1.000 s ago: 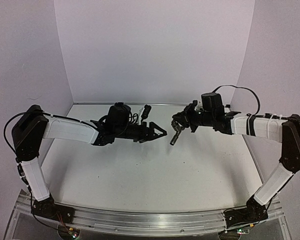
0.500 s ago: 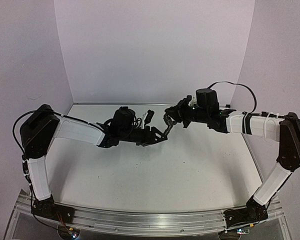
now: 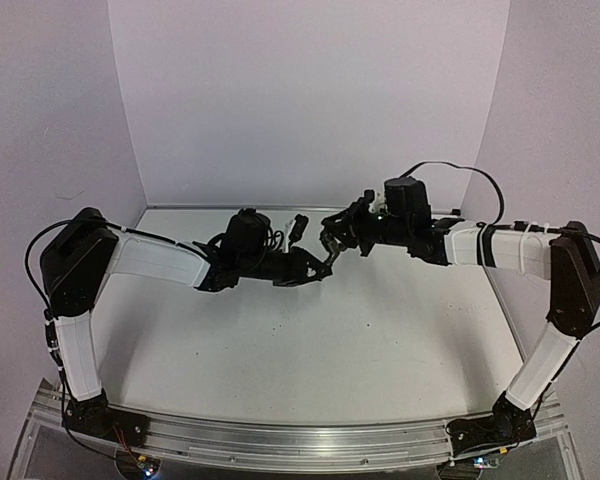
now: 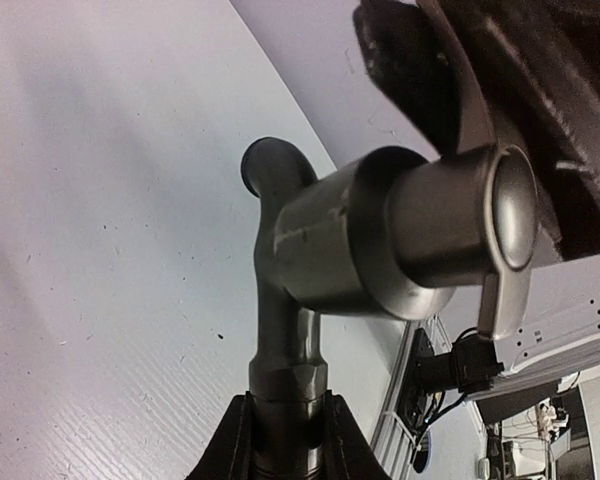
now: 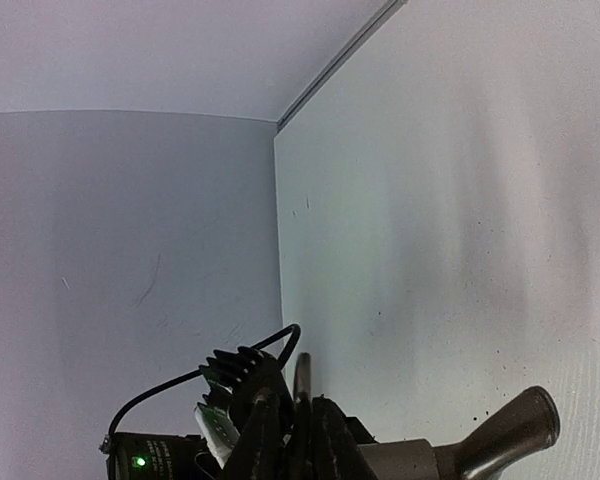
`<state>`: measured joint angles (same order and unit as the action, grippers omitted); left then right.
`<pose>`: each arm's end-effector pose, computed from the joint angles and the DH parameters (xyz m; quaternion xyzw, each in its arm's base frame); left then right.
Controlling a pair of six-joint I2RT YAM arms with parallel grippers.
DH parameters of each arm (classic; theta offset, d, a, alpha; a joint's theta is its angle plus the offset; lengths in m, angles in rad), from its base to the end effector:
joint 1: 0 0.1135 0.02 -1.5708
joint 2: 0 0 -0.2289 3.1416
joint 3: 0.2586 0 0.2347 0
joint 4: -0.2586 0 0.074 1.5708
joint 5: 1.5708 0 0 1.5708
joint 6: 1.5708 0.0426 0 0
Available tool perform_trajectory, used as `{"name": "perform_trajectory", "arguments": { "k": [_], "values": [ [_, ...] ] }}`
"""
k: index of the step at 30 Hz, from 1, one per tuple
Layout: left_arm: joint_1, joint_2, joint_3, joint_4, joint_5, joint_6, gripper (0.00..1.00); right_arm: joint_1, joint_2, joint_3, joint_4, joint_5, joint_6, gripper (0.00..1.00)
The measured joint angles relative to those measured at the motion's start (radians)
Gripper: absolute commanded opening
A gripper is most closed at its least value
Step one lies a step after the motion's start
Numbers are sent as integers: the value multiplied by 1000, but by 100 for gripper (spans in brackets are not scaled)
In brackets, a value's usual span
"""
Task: Install the water faucets
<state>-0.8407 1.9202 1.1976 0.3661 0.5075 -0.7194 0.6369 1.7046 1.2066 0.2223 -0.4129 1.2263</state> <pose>0.2597 -0.3212 0.1847 0.1911 0.7848 -0.5350 0.2476 0.3012 0.2441 0.2539 0.1084 0.7829 0.5714 0.2210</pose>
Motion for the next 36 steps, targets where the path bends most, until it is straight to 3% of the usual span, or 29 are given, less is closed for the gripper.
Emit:
{"name": "perform_trajectory", "arguments": {
  "k": [2,5,9,10,15,20,30,36],
  "values": [
    [9,0,-14,-1,40,17,0,0,0,4,-15,-21,-58,53],
    [29,0,-35,-2,130,33,0,0,0,38,-80,-53,-199,69],
    [74,-11,-70,0,302,59,0,0,1,137,-266,-65,-490,96],
    [86,-18,-84,-1,345,65,0,0,-4,154,-301,-57,-570,98],
    [121,-78,-142,-9,540,75,0,-1,-72,154,-467,-47,-944,98],
    [120,-141,-159,-9,681,81,0,-3,-129,157,-597,-187,-1207,98],
    [119,-180,-165,-14,781,92,0,-2,-24,217,-677,-669,-1301,91],
    [119,-180,-165,-27,789,95,0,12,36,237,-693,-797,-1301,81]
  ]
}}
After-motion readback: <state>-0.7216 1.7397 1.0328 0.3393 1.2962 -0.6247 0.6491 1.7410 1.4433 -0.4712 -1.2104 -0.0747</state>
